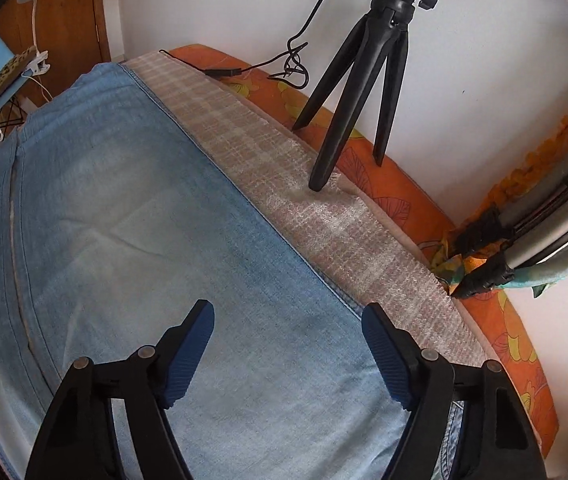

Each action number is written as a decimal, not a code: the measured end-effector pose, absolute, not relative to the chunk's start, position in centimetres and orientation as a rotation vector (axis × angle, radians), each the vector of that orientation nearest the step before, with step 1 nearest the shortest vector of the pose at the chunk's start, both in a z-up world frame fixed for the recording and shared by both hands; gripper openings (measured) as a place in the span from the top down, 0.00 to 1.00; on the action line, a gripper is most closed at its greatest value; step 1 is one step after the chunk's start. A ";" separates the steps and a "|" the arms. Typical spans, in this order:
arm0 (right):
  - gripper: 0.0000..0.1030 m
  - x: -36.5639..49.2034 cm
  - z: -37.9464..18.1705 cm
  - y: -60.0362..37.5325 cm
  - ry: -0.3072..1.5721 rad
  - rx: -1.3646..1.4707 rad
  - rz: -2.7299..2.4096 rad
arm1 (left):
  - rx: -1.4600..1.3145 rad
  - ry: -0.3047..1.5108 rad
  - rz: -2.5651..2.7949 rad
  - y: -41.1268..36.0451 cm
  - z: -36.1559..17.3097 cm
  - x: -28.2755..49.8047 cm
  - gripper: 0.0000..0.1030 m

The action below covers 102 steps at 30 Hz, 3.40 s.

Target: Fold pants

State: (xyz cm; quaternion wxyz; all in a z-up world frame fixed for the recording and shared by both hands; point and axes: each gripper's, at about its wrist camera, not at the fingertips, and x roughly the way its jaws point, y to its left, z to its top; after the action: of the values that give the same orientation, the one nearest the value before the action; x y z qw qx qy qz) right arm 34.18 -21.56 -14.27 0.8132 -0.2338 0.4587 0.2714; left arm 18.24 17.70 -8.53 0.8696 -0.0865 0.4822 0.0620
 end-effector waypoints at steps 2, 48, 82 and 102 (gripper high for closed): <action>0.25 35.8 -15.3 -20.8 1.006 -0.503 0.610 | -0.177 1.024 0.142 18.4 -9.4 19.2 0.67; 0.96 21.8 -16.0 -17.2 0.834 -0.682 0.791 | -0.474 1.091 0.192 16.5 -12.1 36.8 0.47; 1.00 16.9 -9.7 -18.5 0.637 -0.661 0.732 | -0.408 0.852 0.282 19.0 -7.4 27.4 0.96; 0.36 23.4 -16.1 -13.7 0.812 -0.786 0.738 | -0.490 0.990 0.151 15.5 -10.3 30.4 0.52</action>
State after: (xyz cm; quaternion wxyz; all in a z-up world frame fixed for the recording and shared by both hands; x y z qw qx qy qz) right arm 23.41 -13.72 -16.06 0.7808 -0.3640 0.3757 0.3416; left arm 30.35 15.52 -10.27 0.8485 -0.2327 0.4699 0.0716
